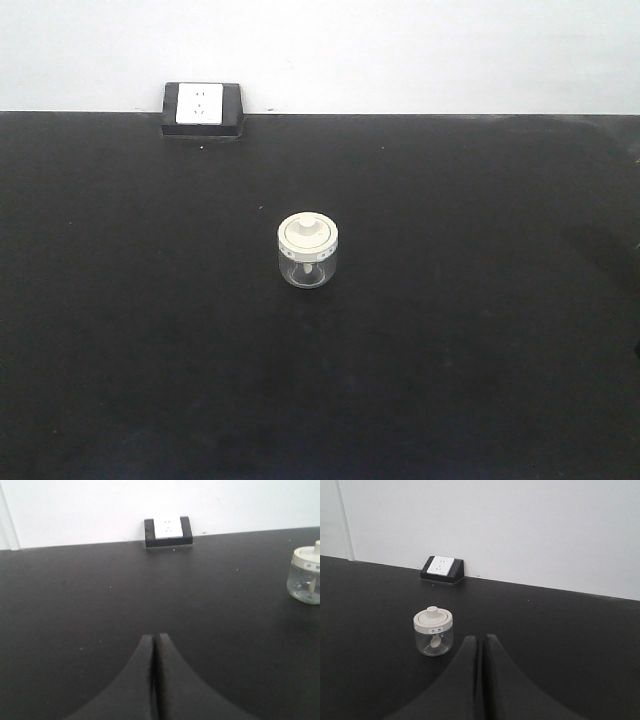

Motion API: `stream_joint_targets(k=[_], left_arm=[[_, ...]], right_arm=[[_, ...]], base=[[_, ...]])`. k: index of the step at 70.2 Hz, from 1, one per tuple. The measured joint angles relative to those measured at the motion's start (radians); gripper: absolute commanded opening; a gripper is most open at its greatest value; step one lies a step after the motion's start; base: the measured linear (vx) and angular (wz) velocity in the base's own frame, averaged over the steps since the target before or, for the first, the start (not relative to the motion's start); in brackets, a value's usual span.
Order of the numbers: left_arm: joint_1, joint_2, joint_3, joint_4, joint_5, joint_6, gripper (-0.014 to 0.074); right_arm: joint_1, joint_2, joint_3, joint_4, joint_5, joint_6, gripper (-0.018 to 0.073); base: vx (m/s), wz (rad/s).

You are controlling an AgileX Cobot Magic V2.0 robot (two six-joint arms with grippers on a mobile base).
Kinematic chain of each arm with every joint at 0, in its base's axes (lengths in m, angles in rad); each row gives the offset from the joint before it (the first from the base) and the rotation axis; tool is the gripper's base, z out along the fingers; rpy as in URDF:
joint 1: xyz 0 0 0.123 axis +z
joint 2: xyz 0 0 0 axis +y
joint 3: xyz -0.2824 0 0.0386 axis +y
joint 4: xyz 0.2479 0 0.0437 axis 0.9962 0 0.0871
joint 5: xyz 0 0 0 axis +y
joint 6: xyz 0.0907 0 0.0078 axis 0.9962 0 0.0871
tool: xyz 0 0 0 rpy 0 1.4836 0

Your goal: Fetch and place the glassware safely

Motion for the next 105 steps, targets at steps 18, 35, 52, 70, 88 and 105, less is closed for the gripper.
stream_joint_targets(k=[18, 35, 52, 70, 88, 105], left_arm=[[0.0, 0.0, 0.0, 0.0, -0.013, -0.001, -0.0007], [0.0, 0.0, 0.0, 0.0, -0.013, -0.001, -0.0007], [0.0, 0.0, 0.0, 0.0, -0.013, -0.001, -0.0007], [0.0, 0.0, 0.0, 0.0, -0.013, -0.001, -0.0007], [0.0, 0.0, 0.0, 0.0, -0.013, -0.001, -0.0007], [0.0, 0.0, 0.0, 0.0, -0.013, -0.001, -0.0007]], right_arm=[[0.0, 0.0, 0.0, 0.0, 0.0, 0.0, -0.0003], [0.0, 0.0, 0.0, 0.0, 0.0, 0.0, -0.0003], [0.0, 0.0, 0.0, -0.001, 0.0, 0.0, -0.0003], [0.0, 0.0, 0.0, -0.001, 0.001, 0.0, -0.0003], [-0.002, 0.0, 0.0, -0.001, 0.001, 0.0, -0.0003], [-0.154, 0.003, 0.017, 0.039, -0.013, 0.0, -0.0003]], base=[[0.0, 0.0], [0.0, 0.0], [0.0, 0.0], [0.0, 0.0], [0.0, 0.0], [0.0, 0.0]])
